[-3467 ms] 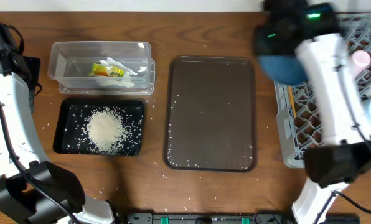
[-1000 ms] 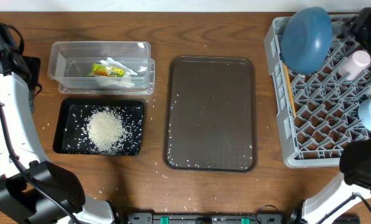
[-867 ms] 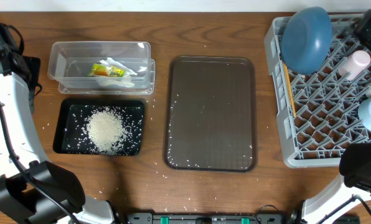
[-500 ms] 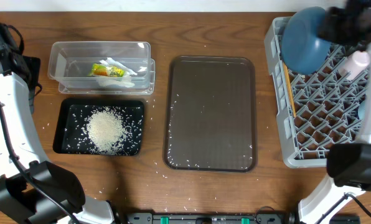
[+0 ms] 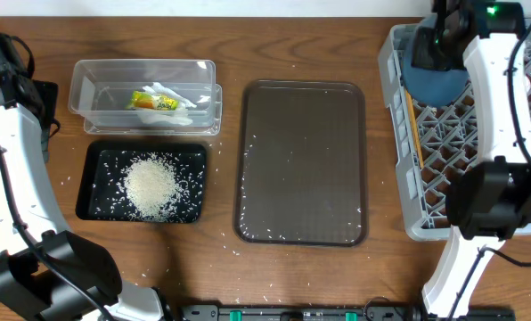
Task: Sort waste into correct bins and load items into the dishwasher rack
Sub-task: 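Lower the blue bowl into the rack and release it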
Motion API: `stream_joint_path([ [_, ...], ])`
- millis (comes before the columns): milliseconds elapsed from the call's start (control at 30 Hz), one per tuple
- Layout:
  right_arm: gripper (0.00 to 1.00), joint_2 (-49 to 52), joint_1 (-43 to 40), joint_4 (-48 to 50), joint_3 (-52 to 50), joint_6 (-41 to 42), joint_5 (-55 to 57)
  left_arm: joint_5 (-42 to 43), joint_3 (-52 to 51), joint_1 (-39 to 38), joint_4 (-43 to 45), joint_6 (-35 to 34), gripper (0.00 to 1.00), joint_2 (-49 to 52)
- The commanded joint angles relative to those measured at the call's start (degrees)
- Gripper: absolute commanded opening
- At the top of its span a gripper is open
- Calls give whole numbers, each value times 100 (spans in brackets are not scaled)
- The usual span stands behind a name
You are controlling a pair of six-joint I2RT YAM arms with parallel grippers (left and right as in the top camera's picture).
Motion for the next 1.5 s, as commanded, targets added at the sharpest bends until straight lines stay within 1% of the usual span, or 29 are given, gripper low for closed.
stream_joint_path([
  [0, 1, -138, -55, -20, 42, 310, 1054, -72, -7, 9, -17, 50, 95, 44],
  [100, 2, -330, -55, -28, 44, 334, 1364, -72, -7, 9, -17, 50, 95, 44],
  [233, 5, -629, -57, -94, 44, 485, 1508, -74, -7, 9, -17, 50, 95, 44],
  [300, 9, -782, -55, -116, 44, 533, 1499, -74, -7, 9, -17, 50, 95, 44],
  [400, 18, -1005, -22, -175, 44, 588, 1462, -72, -7, 9, -17, 50, 95, 44],
  [467, 28, -1154, 0, -243, 44, 590, 1384, -74, -7, 9, -20, 50, 95, 44],
  [533, 41, -1285, 11, -348, 44, 590, 1207, -72, -7, 9, -20, 50, 95, 44],
  [600, 46, -1392, 11, -507, 44, 590, 1043, -72, -7, 9, -17, 50, 95, 44],
  [767, 47, -1596, 9, -1307, 44, 833, 962, -72, -7, 9, -17, 50, 95, 44],
  [867, 46, -1622, 9, -1917, 44, 933, 962, -72, -7, 9, -17, 50, 95, 44],
  [967, 37, -1633, 17, -2514, 37, 994, 962, -72, -7, 9, -17, 50, 95, 44],
  [1033, 37, -1707, 42, -2811, 37, 1196, 970, -72, -7, 9, -17, 50, 95, 44],
  [1200, 40, -2218, 160, -2809, -321, 1093, 704, -72, -7, 9, -20, 50, 95, 44],
  [1333, 41, -2959, 221, -2791, -1314, 1213, 710, -72, -7, 9, -17, 50, 95, 44],
  [1400, 40, -3359, 258, -2590, -2000, 1456, 734, -74, -7, 9, -17, 50, 95, 44],
  [1467, 42, -3759, 275, -2190, -2806, 1615, 732, -72, -7, 9, -17, 50, 95, 44],
])
